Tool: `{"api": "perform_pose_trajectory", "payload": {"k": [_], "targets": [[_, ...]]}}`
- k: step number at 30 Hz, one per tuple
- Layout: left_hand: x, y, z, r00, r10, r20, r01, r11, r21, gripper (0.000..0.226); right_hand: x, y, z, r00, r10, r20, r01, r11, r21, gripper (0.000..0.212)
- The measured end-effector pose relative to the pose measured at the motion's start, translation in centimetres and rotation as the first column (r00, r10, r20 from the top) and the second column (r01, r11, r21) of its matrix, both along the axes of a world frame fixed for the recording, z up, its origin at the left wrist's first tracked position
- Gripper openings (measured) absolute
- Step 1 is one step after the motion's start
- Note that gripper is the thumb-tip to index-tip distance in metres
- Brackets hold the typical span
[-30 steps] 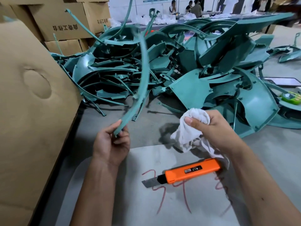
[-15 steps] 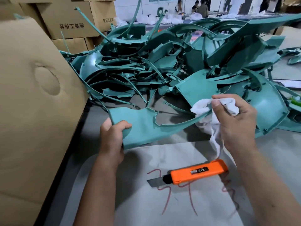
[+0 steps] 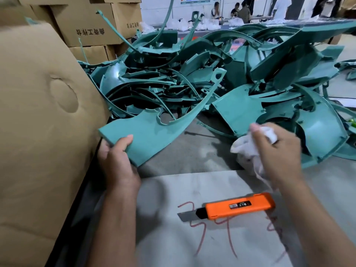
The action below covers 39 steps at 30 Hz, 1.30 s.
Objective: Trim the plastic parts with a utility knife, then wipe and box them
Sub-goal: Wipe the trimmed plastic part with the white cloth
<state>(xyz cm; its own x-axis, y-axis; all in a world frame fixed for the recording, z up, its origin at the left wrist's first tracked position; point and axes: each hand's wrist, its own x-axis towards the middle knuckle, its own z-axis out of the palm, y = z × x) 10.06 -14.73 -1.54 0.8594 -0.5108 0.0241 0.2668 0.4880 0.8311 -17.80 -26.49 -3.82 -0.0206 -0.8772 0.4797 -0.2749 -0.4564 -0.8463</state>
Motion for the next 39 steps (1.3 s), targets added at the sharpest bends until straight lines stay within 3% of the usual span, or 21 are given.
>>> {"api": "perform_pose_trajectory", "payload": {"k": [2, 3, 7, 12, 14, 16, 17, 19, 21, 24, 29, 32, 35, 37, 39], "targets": [[-0.8, -0.2, -0.2, 1.000, -0.001, 0.010, 0.000, 1.000, 0.022, 0.027, 1.0, 0.4, -0.5, 0.920, 0.018, -0.392, -0.055, 0.995, -0.083, 0.041], [-0.9, -0.2, -0.3, 1.000, -0.004, -0.009, 0.004, 1.000, 0.028, 0.025, 1.4, 0.5, -0.4, 0.875, 0.000, -0.485, -0.074, 0.988, -0.135, 0.050], [-0.9, -0.4, -0.4, 0.971, -0.105, -0.213, 0.112, 0.994, 0.022, 0.017, 2.1, 1.5, 0.2, 0.907, 0.011, -0.420, -0.112, 0.970, -0.216, 0.053], [-1.8, -0.9, -0.9, 0.914, -0.265, -0.306, 0.266, 0.963, -0.038, 0.015, 2.7, 2.2, -0.4, 0.743, 0.274, -0.611, -0.269, 0.958, 0.103, 0.028], [-2.2, -1.1, -0.9, 0.901, -0.295, -0.317, 0.291, 0.955, -0.060, 0.015, 3.1, 2.5, -0.5, 0.832, 0.324, -0.451, -0.322, 0.943, 0.084, 0.013], [-2.9, -1.3, -0.8, 0.894, -0.312, -0.321, 0.300, 0.950, -0.089, 0.023, 3.8, 3.1, -0.2, 0.940, 0.334, -0.069, -0.326, 0.939, 0.107, 0.013], [-3.4, -1.5, -0.8, 0.900, -0.310, -0.306, 0.297, 0.951, -0.087, 0.025, 4.2, 3.6, 0.2, 0.931, 0.332, 0.150, -0.354, 0.920, 0.165, 0.017], [-5.0, -1.9, -1.0, 0.921, -0.298, -0.251, 0.294, 0.954, -0.056, 0.022, 5.1, 4.7, 1.1, 0.812, 0.342, 0.472, -0.518, 0.796, 0.314, 0.025], [-6.5, -2.2, -1.3, 0.935, -0.295, -0.195, 0.291, 0.955, -0.049, 0.025, 6.1, 5.9, 1.5, 0.745, 0.424, 0.515, -0.633, 0.692, 0.347, 0.028], [-7.3, -2.2, -1.7, 0.938, -0.335, -0.094, 0.332, 0.942, -0.042, 0.034, 7.1, 6.9, 1.4, 0.759, 0.471, 0.449, -0.611, 0.754, 0.243, 0.018], [-5.7, -2.1, -1.7, 0.911, -0.411, -0.016, 0.411, 0.909, 0.066, 0.028, 5.6, 5.0, 1.7, 0.756, 0.202, 0.622, -0.463, 0.837, 0.292, 0.017], [-4.8, -1.8, -1.6, 0.915, -0.399, -0.058, 0.402, 0.913, 0.068, 0.031, 3.7, 3.0, 2.0, 0.732, 0.035, 0.680, -0.305, 0.910, 0.281, 0.025], [-4.0, -1.4, -1.2, 0.936, -0.318, -0.153, 0.318, 0.948, -0.027, 0.035, 1.5, 1.1, 1.8, 0.812, -0.125, 0.570, -0.053, 0.957, 0.286, 0.021], [-3.5, -1.3, -1.0, 0.946, -0.287, -0.151, 0.281, 0.958, -0.057, 0.038, 1.0, 0.7, 1.1, 0.936, -0.104, 0.336, 0.008, 0.962, 0.274, 0.016], [-3.4, -1.2, -1.1, 0.948, -0.287, -0.134, 0.281, 0.958, -0.064, 0.039, 1.6, 1.0, 0.3, 0.998, 0.040, 0.052, -0.053, 0.960, 0.276, 0.004]]}}
